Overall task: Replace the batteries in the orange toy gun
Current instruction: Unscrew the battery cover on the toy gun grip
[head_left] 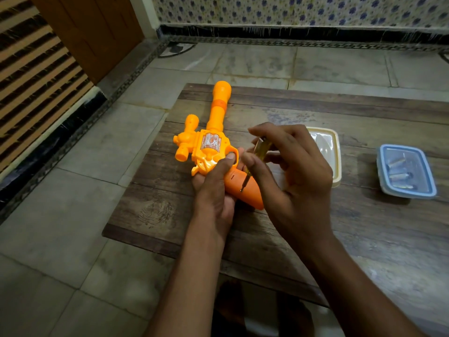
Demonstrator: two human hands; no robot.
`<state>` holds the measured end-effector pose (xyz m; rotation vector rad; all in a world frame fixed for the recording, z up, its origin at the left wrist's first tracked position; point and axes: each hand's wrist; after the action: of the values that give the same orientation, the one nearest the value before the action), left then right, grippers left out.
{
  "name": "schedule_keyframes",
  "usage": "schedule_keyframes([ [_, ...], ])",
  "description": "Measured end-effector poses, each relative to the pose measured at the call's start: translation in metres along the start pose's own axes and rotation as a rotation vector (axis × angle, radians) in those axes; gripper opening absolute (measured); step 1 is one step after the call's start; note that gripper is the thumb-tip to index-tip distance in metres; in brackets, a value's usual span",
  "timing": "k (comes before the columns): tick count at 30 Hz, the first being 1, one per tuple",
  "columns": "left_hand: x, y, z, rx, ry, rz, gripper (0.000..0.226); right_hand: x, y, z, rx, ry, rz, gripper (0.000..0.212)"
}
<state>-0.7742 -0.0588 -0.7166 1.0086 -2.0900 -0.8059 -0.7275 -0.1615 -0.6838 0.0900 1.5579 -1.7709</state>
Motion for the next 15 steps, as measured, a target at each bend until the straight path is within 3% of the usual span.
schedule_keyframes([
  [7, -0.0032, -0.0014, 0.0027, -0.005, 0.047, -0.011, 0.052, -0.0007, 0.0036, -0.0002, -0.033, -0.03, 0.011, 0.041],
  [15, -0.0011, 0.0001, 0.0015, 0.008, 0.001, -0.002, 0.047, -0.0006, 0.0011, 0.0013, -0.019, -0.019, 0.022, 0.032],
])
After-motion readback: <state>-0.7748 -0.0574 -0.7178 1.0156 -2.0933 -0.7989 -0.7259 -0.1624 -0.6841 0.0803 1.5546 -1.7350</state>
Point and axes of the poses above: each hand's wrist, its own x-axis away from the middle knuckle, its own z-axis out of the back of the hand, y = z × x, and after that the axes turned 9 degrees about -z, right-handed
